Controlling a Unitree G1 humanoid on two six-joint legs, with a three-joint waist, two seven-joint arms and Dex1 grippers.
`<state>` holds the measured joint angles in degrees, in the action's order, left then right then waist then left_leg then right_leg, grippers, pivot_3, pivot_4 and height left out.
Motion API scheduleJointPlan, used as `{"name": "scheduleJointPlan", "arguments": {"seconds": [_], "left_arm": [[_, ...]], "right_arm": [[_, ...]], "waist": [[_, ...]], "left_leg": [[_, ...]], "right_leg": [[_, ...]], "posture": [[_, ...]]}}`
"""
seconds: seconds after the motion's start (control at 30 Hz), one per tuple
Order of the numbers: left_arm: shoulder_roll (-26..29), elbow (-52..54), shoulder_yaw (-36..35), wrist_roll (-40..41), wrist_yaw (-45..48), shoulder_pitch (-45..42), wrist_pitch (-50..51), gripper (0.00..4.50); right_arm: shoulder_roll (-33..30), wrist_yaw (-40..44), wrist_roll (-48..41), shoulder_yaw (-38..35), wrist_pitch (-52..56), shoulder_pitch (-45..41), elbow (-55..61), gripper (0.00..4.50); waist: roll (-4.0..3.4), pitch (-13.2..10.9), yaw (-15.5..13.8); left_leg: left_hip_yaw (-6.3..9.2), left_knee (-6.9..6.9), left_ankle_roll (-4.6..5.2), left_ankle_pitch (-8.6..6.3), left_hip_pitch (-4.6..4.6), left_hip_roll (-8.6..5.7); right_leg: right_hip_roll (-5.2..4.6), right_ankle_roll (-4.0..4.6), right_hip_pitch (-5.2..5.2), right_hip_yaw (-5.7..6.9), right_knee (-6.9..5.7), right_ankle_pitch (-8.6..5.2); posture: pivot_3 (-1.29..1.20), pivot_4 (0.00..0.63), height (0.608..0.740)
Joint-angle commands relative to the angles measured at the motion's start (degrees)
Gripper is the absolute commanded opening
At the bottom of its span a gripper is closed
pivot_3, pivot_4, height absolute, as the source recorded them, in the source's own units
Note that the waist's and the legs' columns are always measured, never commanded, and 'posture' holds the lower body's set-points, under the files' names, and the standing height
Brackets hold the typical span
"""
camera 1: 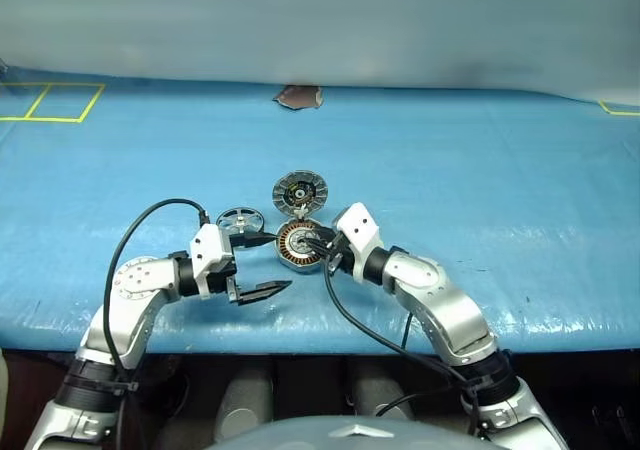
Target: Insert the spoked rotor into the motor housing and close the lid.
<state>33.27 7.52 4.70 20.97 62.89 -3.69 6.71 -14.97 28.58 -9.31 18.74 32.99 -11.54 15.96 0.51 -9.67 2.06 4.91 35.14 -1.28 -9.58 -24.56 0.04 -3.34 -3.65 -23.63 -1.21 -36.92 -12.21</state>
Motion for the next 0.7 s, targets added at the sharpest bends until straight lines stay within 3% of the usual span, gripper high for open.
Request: {"name": "scheduleJointPlan", "arguments": {"seconds": [0.03,0.7], "left_arm": [[0.5,0.6,-1.6,0.2,-0.5,0.1,-1.4,4.5],[0.3,0.0,-1.9,-0.3,-1.5,0.1,-2.6,4.5]], "right_arm": [[0.9,0.0,0.4,0.4,-1.6,-1.1,0.2,0.77],[2.9,0.1,2.4,1.3,-2.8,-1.6,-3.2,0.77]], "waist": [[0.0,0.0,0.0],[0.0,0.0,0.0]], "left_leg": [[0.01,0.0,0.0,0.0,0.0,0.0],[0.0,0.0,0.0,0.0,0.01,0.0]], "right_leg": [[0.0,0.0,0.0,0.0,0.0,0.0],[0.02,0.0,0.0,0.0,-0.01,0.0]], "posture": [[0.0,0.15,0.74],[0.0,0.15,0.74]]}}
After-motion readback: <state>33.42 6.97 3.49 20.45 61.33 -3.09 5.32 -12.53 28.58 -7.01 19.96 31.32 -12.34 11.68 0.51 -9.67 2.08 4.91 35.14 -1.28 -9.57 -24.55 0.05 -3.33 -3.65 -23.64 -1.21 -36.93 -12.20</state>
